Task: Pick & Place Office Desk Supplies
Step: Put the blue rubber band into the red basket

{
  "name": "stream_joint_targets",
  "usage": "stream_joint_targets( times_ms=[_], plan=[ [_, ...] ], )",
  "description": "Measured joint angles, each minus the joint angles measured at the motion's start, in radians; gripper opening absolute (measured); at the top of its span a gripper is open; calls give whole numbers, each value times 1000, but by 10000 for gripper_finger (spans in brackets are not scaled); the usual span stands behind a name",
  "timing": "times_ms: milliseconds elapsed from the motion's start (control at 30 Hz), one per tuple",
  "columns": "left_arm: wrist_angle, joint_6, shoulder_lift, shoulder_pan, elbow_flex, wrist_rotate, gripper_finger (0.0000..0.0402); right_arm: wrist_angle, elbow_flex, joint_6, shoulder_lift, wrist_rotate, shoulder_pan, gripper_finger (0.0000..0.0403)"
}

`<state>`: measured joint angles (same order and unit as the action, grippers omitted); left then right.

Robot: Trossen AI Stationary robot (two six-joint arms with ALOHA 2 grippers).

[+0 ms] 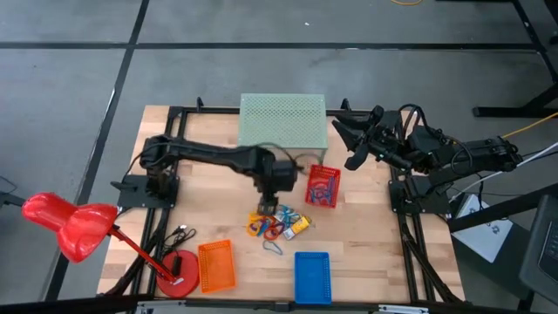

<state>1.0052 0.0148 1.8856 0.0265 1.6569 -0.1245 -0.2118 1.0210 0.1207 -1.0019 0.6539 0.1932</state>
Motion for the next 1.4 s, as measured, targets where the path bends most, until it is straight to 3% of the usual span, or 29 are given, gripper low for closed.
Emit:
stream_joint_targets(
  times_ms=[167,267,567,1400],
  plan=[
    [-40,-19,17,45,-30,98,196,0,0,-3,0,0,0,114],
    [-105,-2,32,32,-42,99,196,0,0,1,0,0,0,114],
    [-158,90,74,-36,-76,-4,196,7,0,29,0,0,1,114],
    [-222,198,172,-20,-84,-24,196,4,0,29,0,4,0,114]
  ],
)
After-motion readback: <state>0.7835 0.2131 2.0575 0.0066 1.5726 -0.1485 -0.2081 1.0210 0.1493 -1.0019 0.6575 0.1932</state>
